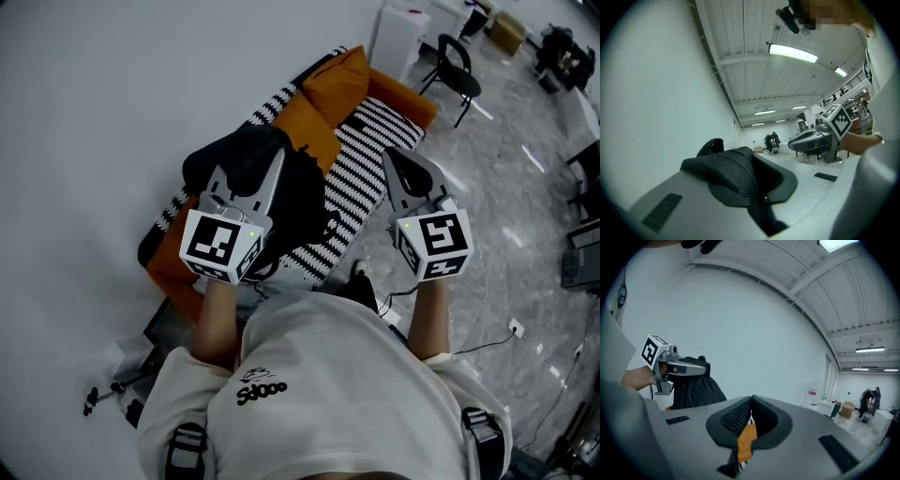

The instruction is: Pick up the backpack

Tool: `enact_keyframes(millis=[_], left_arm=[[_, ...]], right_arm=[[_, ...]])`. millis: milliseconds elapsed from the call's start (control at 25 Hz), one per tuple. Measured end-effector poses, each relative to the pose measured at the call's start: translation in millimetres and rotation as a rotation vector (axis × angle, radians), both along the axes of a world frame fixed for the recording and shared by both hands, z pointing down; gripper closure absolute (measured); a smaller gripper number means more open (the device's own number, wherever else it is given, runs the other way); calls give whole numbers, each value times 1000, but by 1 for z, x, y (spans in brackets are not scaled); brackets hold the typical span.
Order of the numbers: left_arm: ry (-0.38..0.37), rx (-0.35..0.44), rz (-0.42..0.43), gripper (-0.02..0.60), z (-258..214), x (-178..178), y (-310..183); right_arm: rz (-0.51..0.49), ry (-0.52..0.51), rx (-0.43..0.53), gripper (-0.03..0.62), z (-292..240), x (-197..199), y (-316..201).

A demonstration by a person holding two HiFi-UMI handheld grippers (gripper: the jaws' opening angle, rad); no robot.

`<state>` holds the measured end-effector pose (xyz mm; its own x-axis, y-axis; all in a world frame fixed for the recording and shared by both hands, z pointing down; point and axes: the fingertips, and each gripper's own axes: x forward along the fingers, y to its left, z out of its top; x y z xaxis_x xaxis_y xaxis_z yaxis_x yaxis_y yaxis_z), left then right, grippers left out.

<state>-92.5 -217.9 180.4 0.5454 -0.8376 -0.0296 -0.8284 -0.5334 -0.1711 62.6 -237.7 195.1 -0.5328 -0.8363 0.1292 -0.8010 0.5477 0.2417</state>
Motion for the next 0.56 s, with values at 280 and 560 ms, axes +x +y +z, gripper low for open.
enact_keyframes(millis=[280, 560], left_arm=[[-8, -11, -1, 548, 4, 2, 4], [-7, -15, -18, 548, 3, -4, 4]], right_arm=[[-4, 1, -6, 562, 4, 1, 3], [-2, 3, -9, 562, 4, 1, 3]])
